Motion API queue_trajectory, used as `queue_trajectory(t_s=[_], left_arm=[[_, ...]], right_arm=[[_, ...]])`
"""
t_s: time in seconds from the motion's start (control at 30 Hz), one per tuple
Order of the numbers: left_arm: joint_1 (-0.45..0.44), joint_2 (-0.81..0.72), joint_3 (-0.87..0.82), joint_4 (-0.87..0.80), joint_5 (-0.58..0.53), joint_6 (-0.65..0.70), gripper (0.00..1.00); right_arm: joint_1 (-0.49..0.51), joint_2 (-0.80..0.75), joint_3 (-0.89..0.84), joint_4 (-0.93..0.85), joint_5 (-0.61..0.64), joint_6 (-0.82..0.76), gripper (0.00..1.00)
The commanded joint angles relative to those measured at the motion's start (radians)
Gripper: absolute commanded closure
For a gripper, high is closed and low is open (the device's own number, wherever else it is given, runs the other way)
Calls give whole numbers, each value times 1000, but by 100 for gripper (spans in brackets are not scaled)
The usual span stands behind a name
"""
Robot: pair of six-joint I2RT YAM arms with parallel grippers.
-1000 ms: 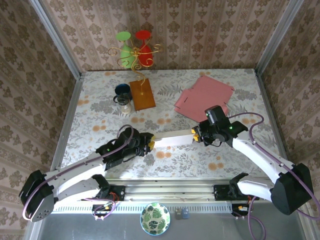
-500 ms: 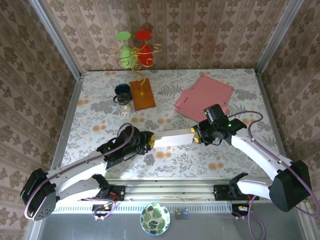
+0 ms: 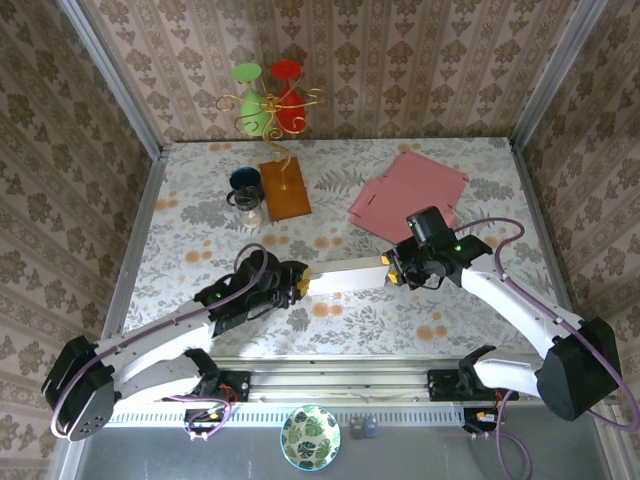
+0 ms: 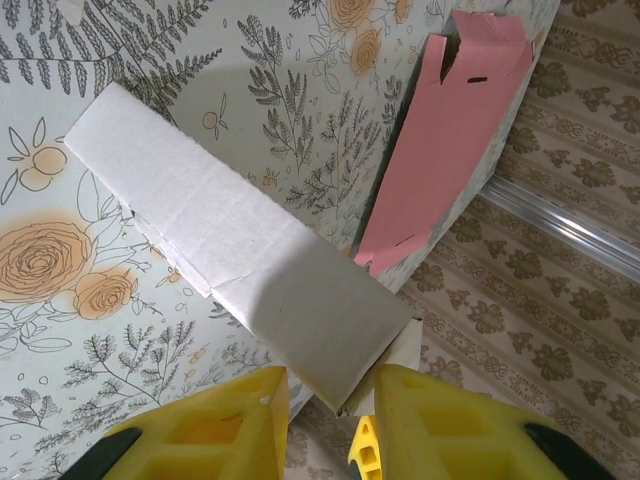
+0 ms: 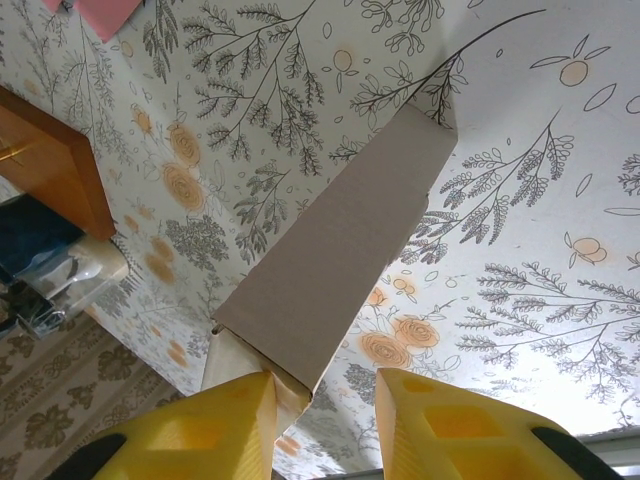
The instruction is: Fold the paper box
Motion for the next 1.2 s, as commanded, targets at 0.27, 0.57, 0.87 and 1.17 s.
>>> queue_trajectory(t_s=[0.27,0.57,0.87,1.17], left_arm=[[57,13,-19,-147,41,273,68],[36,-74,-53,-182,71,310,71],[-16,-33,-119,-54,35,303,74],[-47,-109,-174,-97,-36,256,69]], right_arm=[[9,-54,-63,-155,-49,-114,74],[32,-176,-124,-129,-130,-170,78],[121,-115,-99,-95,-127,-227,81],[135,-136,-112,-104,-159,-286,77]])
